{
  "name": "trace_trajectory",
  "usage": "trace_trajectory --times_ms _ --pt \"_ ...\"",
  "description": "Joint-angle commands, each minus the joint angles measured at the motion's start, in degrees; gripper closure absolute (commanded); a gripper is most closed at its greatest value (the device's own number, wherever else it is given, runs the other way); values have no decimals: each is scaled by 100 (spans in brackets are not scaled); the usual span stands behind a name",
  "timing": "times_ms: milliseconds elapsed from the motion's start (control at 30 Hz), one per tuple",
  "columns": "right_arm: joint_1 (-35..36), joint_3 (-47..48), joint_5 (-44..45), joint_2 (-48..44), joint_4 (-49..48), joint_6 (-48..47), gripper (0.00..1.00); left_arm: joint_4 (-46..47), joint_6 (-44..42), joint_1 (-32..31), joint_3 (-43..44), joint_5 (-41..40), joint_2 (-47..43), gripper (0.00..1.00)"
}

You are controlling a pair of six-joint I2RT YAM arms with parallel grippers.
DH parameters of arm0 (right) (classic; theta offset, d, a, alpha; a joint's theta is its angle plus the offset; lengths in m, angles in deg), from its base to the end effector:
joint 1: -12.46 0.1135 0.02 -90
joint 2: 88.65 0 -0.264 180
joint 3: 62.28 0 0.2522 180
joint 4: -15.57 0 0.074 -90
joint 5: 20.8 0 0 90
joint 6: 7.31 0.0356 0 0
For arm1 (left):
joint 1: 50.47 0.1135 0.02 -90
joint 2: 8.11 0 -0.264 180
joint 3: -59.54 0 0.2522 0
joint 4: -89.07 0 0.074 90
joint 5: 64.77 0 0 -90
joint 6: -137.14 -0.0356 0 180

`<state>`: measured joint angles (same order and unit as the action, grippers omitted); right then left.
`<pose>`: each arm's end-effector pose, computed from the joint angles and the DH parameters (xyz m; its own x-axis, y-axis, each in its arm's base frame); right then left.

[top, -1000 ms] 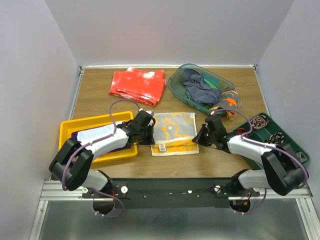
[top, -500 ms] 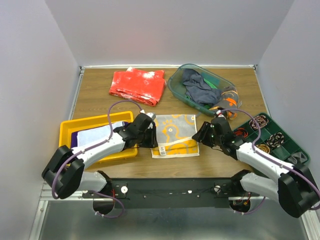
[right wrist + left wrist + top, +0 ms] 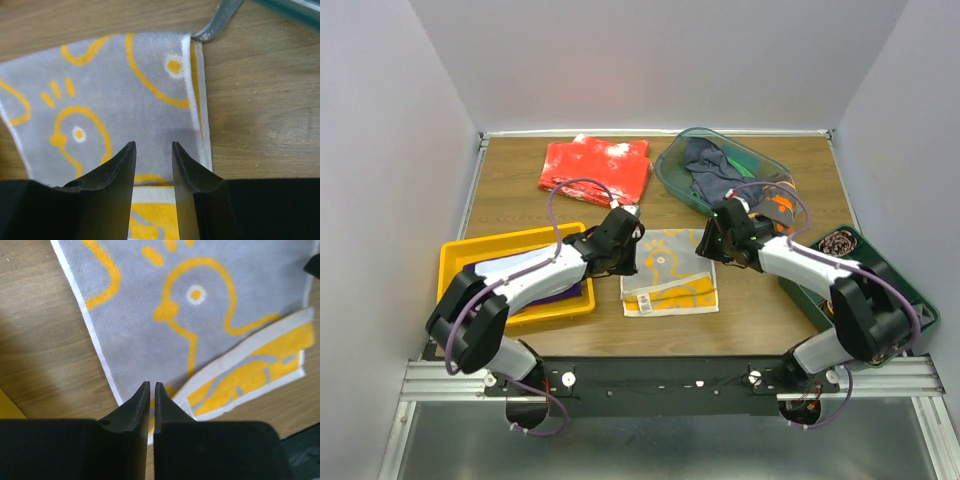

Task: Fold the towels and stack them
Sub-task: Fold the towel at the center of the board.

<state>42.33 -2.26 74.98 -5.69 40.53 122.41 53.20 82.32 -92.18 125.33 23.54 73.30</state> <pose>0.2561 0.1429 0.1960 -0.7741 0.2886 -0.5634 0.0751 0.9256 0.3710 0.2184 -0.1933 0.2209 -0.8527 -0.0114 -0.5222 0.1958 0.9199 -0.3399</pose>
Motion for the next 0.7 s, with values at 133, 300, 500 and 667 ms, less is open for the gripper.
trace_trajectory --times_ms 133,300,500,667 --pt "467 384 485 590 840 -404 60 -215 -187 -337 -105 160 262 91" --pt "625 208 415 309 1112 -308 60 -215 -134 -627 -448 590 -19 91" --pt "757 -125 240 -130 1358 -158 61 -250 -117 -882 -703 775 -300 91" --pt "854 -451 125 -612 1586 44 63 -145 -169 -953 -861 986 -424 90"
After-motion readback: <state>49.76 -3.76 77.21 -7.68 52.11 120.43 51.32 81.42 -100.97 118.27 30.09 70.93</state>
